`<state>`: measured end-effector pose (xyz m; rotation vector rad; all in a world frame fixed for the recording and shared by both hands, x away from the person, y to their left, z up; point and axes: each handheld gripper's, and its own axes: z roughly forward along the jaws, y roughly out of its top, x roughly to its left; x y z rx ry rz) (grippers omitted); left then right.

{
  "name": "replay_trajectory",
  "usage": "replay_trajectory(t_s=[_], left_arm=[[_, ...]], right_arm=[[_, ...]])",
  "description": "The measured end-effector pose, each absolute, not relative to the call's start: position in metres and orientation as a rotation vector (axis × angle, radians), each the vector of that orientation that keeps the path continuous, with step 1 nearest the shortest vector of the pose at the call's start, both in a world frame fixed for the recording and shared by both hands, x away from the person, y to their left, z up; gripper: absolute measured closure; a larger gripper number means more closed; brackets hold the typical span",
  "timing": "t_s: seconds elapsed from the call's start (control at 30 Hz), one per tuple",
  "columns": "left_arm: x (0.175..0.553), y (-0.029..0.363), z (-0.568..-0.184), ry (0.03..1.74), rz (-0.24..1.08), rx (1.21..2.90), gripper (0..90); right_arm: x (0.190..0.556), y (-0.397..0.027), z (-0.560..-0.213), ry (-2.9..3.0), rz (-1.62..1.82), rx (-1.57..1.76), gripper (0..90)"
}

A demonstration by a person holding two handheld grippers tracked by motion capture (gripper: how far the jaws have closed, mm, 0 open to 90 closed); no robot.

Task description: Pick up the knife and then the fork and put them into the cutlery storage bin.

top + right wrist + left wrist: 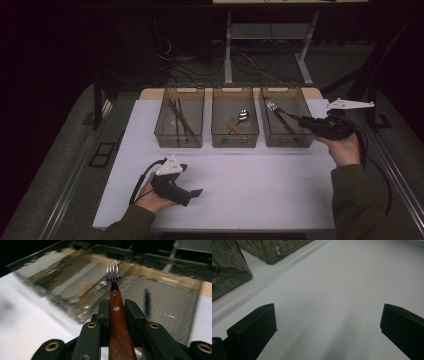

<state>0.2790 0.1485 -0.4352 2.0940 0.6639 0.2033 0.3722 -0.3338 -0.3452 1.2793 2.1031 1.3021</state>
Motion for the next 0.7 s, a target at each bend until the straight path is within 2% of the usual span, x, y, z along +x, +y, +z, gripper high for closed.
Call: replay_trajectory(t_s=[0.27,0.7], left_arm=[[0.28,0.148,-0.435,0.658,0.196,2.095,0.0],[0.279,0.148,-0.435,0.641,0.192,2.114,0.0]], right_arm=[[0.405,-0.339,-0.351,2.036,1.225,1.41,75.1],[0.44,-0.316,-0.381,2.099,1.064,1.536,75.0]])
